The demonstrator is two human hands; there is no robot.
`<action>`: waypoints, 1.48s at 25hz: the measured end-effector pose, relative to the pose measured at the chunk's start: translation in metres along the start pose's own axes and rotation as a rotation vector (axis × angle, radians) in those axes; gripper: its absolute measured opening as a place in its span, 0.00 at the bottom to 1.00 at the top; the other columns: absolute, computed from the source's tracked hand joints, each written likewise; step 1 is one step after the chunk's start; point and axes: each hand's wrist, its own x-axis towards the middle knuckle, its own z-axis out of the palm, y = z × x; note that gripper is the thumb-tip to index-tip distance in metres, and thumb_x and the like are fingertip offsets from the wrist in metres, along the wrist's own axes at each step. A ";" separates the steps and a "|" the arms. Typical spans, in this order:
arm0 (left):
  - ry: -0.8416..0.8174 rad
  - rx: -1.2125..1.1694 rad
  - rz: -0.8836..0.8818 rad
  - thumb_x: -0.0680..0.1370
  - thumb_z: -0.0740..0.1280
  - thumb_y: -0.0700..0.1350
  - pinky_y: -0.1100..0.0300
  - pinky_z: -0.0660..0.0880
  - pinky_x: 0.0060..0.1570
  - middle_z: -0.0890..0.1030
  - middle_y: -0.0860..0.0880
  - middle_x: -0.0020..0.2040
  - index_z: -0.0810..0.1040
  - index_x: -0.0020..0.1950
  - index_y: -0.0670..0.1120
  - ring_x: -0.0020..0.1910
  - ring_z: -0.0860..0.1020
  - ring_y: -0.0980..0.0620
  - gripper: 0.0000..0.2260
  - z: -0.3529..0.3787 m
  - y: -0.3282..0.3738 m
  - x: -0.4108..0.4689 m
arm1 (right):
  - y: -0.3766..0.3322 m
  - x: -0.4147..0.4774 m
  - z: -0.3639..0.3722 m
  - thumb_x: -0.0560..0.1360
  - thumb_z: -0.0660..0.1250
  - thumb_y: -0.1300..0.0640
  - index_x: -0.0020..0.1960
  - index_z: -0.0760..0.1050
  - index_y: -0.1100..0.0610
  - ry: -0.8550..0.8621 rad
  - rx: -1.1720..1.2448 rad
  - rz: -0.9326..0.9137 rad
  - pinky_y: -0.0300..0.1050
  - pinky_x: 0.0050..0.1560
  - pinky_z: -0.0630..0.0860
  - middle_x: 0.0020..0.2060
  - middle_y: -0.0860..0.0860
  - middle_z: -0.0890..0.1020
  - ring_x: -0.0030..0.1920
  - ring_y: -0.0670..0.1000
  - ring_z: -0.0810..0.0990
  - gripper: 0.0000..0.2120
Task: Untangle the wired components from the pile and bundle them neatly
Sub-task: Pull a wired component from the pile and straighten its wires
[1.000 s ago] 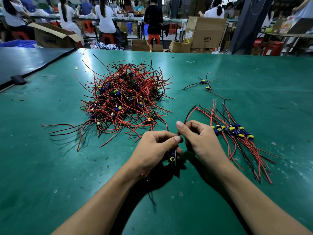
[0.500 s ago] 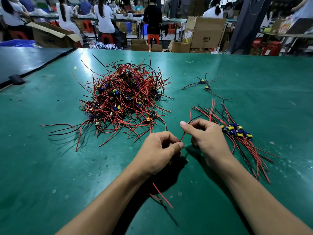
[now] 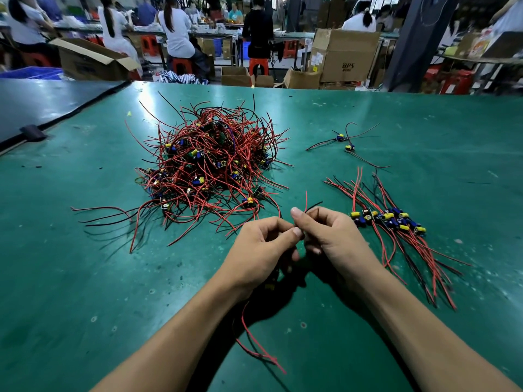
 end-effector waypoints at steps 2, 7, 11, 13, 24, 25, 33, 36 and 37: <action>0.020 0.006 0.000 0.79 0.67 0.40 0.66 0.64 0.21 0.78 0.48 0.27 0.77 0.38 0.44 0.20 0.70 0.54 0.09 -0.002 -0.002 0.001 | 0.001 -0.001 -0.001 0.66 0.78 0.41 0.43 0.82 0.55 -0.034 0.001 -0.014 0.37 0.25 0.58 0.29 0.56 0.73 0.25 0.50 0.65 0.18; 0.013 -0.043 -0.027 0.78 0.67 0.39 0.67 0.63 0.21 0.76 0.48 0.26 0.75 0.36 0.45 0.20 0.68 0.55 0.10 -0.003 -0.003 0.002 | 0.004 0.000 -0.002 0.67 0.79 0.42 0.49 0.84 0.60 -0.081 0.012 -0.001 0.44 0.31 0.57 0.34 0.62 0.74 0.31 0.54 0.64 0.22; -0.002 -0.006 -0.031 0.79 0.66 0.38 0.67 0.63 0.21 0.76 0.48 0.25 0.75 0.39 0.41 0.19 0.68 0.56 0.08 -0.004 -0.003 0.003 | 0.006 0.000 0.002 0.67 0.77 0.42 0.41 0.82 0.64 0.035 -0.038 -0.091 0.41 0.29 0.58 0.22 0.50 0.70 0.23 0.47 0.62 0.23; -0.006 -0.004 -0.032 0.79 0.66 0.38 0.68 0.63 0.21 0.76 0.48 0.25 0.75 0.40 0.41 0.19 0.67 0.56 0.07 -0.004 -0.002 0.004 | 0.003 0.001 0.003 0.71 0.76 0.46 0.36 0.82 0.61 0.103 -0.158 -0.188 0.32 0.25 0.63 0.21 0.43 0.73 0.22 0.41 0.66 0.17; -0.042 0.097 0.004 0.79 0.67 0.38 0.69 0.63 0.21 0.75 0.50 0.25 0.78 0.42 0.39 0.20 0.68 0.57 0.06 -0.002 -0.004 0.005 | -0.001 0.012 -0.006 0.77 0.68 0.41 0.28 0.77 0.54 0.338 -0.155 -0.087 0.39 0.27 0.55 0.19 0.49 0.64 0.20 0.48 0.60 0.24; -0.037 0.102 0.007 0.78 0.68 0.39 0.68 0.63 0.21 0.75 0.50 0.25 0.79 0.44 0.38 0.20 0.68 0.57 0.06 -0.001 -0.005 0.004 | -0.002 0.013 -0.005 0.78 0.68 0.42 0.26 0.75 0.54 0.323 -0.090 -0.036 0.42 0.28 0.53 0.20 0.51 0.62 0.20 0.49 0.58 0.25; 0.001 0.067 -0.037 0.79 0.66 0.39 0.68 0.63 0.21 0.75 0.48 0.25 0.81 0.49 0.38 0.20 0.69 0.55 0.06 0.000 -0.007 0.007 | -0.010 0.000 -0.011 0.76 0.68 0.40 0.38 0.80 0.60 0.237 -0.261 -0.093 0.35 0.22 0.59 0.21 0.53 0.68 0.18 0.47 0.62 0.23; 0.003 0.061 -0.041 0.80 0.64 0.39 0.67 0.63 0.21 0.75 0.49 0.25 0.81 0.50 0.41 0.20 0.68 0.56 0.06 -0.001 -0.006 0.007 | -0.009 -0.006 -0.005 0.75 0.72 0.45 0.42 0.82 0.58 0.119 -0.250 -0.100 0.37 0.22 0.64 0.24 0.49 0.73 0.20 0.46 0.66 0.15; -0.005 0.070 -0.036 0.80 0.64 0.39 0.67 0.63 0.21 0.75 0.49 0.25 0.81 0.50 0.41 0.20 0.68 0.56 0.06 -0.002 -0.006 0.007 | -0.009 -0.006 -0.003 0.75 0.74 0.48 0.42 0.82 0.57 0.106 -0.241 -0.089 0.37 0.22 0.65 0.24 0.47 0.74 0.21 0.45 0.67 0.12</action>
